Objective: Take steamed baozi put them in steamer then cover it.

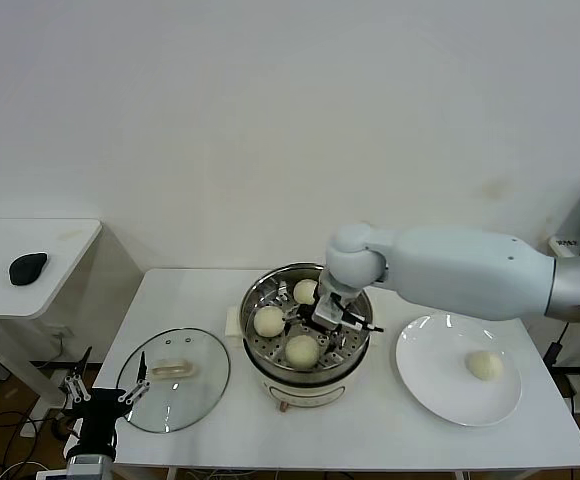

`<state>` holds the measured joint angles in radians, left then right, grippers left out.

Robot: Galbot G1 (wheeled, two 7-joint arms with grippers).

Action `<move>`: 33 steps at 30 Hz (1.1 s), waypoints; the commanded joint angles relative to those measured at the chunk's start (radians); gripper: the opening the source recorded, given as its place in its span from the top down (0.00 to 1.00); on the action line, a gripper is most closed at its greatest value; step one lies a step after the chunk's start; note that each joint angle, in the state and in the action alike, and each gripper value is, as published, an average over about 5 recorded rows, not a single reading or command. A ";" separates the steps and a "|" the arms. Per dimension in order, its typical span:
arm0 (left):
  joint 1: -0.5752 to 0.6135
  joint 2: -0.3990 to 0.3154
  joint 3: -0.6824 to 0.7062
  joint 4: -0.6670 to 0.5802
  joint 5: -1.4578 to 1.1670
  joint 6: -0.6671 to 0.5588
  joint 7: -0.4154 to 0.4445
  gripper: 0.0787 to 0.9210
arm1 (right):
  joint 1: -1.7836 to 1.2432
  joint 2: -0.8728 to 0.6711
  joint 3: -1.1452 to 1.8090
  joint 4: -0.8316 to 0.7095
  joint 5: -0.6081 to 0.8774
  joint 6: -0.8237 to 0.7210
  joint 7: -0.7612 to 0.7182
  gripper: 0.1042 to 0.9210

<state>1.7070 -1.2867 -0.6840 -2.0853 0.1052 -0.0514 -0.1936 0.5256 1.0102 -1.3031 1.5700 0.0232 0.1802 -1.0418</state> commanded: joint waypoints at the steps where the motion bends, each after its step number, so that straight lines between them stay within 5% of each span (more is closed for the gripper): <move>1: 0.000 0.005 -0.004 0.004 -0.002 0.000 0.000 0.12 | 0.050 -0.119 0.105 0.001 0.100 -0.152 -0.028 0.12; 12: -0.018 0.026 0.009 0.019 -0.006 -0.002 0.002 0.12 | 0.013 -0.476 0.220 0.048 0.162 -0.563 -0.031 0.12; 23: -0.040 0.035 0.041 0.035 -0.006 -0.002 0.003 0.12 | -0.368 -0.727 0.503 0.016 -0.058 -0.388 -0.101 0.12; 33: -0.023 0.040 0.025 0.032 -0.004 -0.005 0.001 0.12 | -0.979 -0.734 1.011 -0.118 -0.199 -0.273 -0.073 0.12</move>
<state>1.6807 -1.2479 -0.6561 -2.0536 0.1004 -0.0567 -0.1921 0.0531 0.3660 -0.7122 1.5415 -0.0434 -0.1642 -1.1223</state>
